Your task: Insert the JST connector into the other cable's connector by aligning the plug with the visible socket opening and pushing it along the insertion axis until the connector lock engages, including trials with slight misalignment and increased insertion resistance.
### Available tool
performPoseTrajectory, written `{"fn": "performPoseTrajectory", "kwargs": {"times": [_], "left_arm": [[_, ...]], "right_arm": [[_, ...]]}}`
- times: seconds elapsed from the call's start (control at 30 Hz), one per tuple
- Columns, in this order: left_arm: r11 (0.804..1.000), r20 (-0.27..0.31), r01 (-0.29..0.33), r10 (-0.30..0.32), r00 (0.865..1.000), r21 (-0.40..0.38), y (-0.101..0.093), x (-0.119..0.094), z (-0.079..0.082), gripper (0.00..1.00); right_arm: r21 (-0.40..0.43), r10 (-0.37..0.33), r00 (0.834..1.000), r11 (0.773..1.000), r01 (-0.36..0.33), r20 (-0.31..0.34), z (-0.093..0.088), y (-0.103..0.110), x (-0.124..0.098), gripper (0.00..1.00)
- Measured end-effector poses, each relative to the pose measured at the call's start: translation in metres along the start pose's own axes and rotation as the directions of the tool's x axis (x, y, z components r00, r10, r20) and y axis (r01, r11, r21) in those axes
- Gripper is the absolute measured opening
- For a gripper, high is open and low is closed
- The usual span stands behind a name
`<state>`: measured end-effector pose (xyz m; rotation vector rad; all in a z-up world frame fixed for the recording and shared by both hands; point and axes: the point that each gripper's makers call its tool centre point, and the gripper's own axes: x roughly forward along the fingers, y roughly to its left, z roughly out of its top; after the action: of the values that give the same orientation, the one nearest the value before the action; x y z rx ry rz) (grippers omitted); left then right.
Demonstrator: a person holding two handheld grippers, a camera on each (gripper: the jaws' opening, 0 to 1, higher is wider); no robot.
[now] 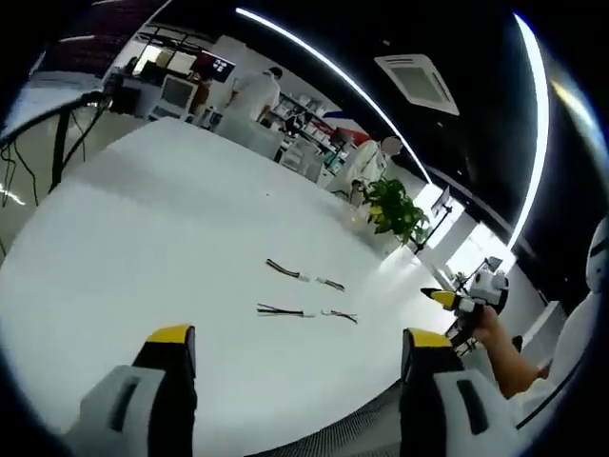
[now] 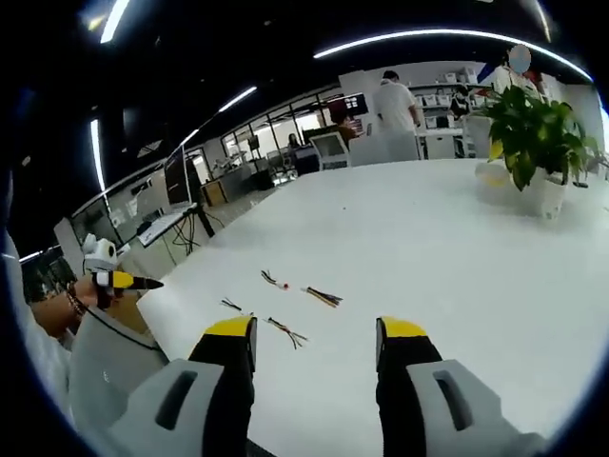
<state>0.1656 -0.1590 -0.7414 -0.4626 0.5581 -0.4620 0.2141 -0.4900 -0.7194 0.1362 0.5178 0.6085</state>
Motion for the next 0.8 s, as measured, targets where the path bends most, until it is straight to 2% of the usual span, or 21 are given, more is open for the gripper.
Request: {"fn": "performPoseTrajectory", "kwargs": {"times": [0.03, 0.17, 0.23, 0.33, 0.63, 0.7, 0.8], "left_arm": [[0.999, 0.008, 0.023, -0.023, 1.0, 0.039, -0.005, 0.001, 0.006, 0.87], [0.996, 0.018, 0.064, -0.065, 0.998, 0.054, -0.014, 0.007, 0.021, 0.92], [0.995, 0.04, 0.07, -0.073, 0.997, 0.065, -0.015, 0.01, 0.03, 0.97], [0.991, 0.067, 0.084, -0.092, 0.994, 0.107, -0.018, 0.017, 0.047, 0.99], [0.966, 0.082, 0.166, -0.185, 0.979, 0.197, -0.038, 0.025, 0.083, 0.91], [0.961, 0.066, 0.15, -0.169, 0.983, 0.233, -0.036, 0.027, 0.089, 0.9], [0.945, 0.066, 0.16, -0.186, 0.98, 0.284, -0.041, 0.029, 0.101, 0.9]], "right_arm": [[-0.015, 0.002, 1.0, 1.0, -0.001, 0.002, 0.002, 0.003, -0.001, 0.48], [-0.029, -0.003, 1.0, 1.0, 0.004, 0.016, 0.013, 0.007, -0.002, 0.48], [-0.033, -0.004, 1.0, 0.999, 0.005, 0.018, 0.018, 0.009, -0.001, 0.48], [-0.058, -0.003, 1.0, 0.998, 0.005, 0.028, 0.03, 0.013, 0.0, 0.48], [-0.115, 0.014, 0.998, 0.993, -0.008, 0.054, 0.059, 0.02, 0.005, 0.48], [-0.114, 0.021, 0.996, 0.993, -0.012, 0.082, 0.069, 0.02, 0.006, 0.49], [-0.145, 0.081, 0.98, 0.988, -0.055, 0.18, 0.095, 0.028, 0.007, 0.49]]}}
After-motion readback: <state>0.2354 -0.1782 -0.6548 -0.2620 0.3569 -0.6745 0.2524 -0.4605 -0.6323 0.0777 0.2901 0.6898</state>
